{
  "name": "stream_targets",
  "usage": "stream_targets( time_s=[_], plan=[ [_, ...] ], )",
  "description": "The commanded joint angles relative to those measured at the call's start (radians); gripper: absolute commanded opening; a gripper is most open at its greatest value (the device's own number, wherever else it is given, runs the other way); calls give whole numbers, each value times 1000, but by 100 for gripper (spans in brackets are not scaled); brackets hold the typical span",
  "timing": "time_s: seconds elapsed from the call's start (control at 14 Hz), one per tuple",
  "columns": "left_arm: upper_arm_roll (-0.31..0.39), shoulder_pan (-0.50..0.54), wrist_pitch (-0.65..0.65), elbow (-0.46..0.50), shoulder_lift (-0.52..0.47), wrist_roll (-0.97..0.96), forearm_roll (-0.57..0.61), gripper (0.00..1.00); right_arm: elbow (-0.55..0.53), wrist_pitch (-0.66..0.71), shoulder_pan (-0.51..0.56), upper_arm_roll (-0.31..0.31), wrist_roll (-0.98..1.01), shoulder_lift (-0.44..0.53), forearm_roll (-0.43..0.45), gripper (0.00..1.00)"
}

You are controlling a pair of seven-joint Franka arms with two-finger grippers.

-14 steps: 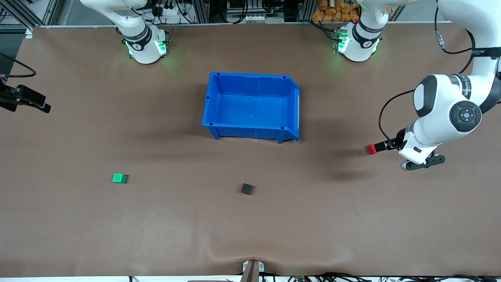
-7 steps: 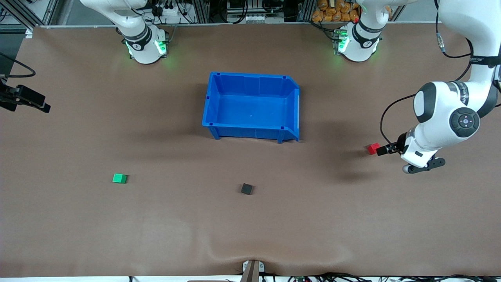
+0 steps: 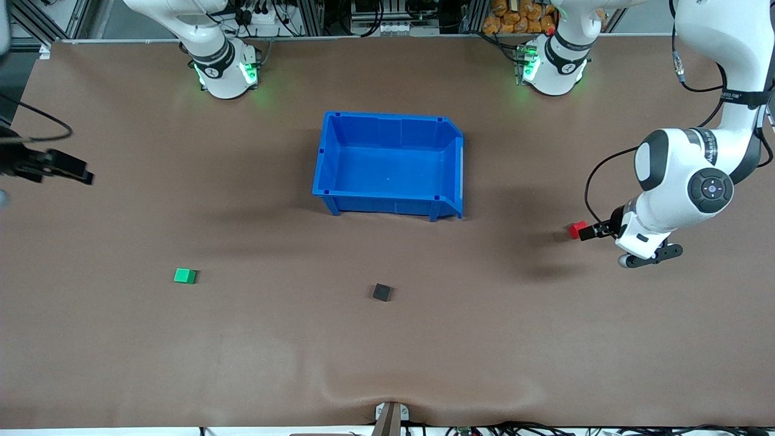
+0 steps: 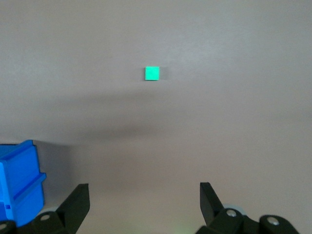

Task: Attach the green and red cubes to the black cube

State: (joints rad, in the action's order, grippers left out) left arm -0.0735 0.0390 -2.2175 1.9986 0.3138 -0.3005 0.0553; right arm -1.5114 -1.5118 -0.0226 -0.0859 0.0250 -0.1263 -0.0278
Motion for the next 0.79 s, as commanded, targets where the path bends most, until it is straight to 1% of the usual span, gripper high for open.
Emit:
stream_targets(
  time_s=[0.0, 0.07, 0.21, 0.36, 0.43, 0.57, 0.71],
  plan=[
    [-8, 16, -34, 8, 21, -15, 6, 100, 23, 2, -37, 3, -16, -77, 5, 100],
    [-8, 16, -51, 8, 30, -14, 6, 100, 23, 2, -37, 5, -14, -103, 5, 100],
    [-8, 16, -56, 5, 45, -14, 6, 100, 27, 1, -69, 5, -14, -192, -9, 100],
    [-8, 16, -59, -4, 57, -14, 6, 100, 27, -36, -44, 2, 1, -236, -64, 100],
    [-8, 18, -60, -6, 62, -14, 6, 100, 14, -97, -21, 0, 3, -239, -75, 100],
    [-8, 18, -60, -4, 68, -20, 4, 100, -41, -201, -25, 2, 16, -280, -76, 100],
    [-9, 18, -60, -4, 77, -57, -2, 100, -99, -330, -31, 0, 29, -299, -69, 100]
  ],
)
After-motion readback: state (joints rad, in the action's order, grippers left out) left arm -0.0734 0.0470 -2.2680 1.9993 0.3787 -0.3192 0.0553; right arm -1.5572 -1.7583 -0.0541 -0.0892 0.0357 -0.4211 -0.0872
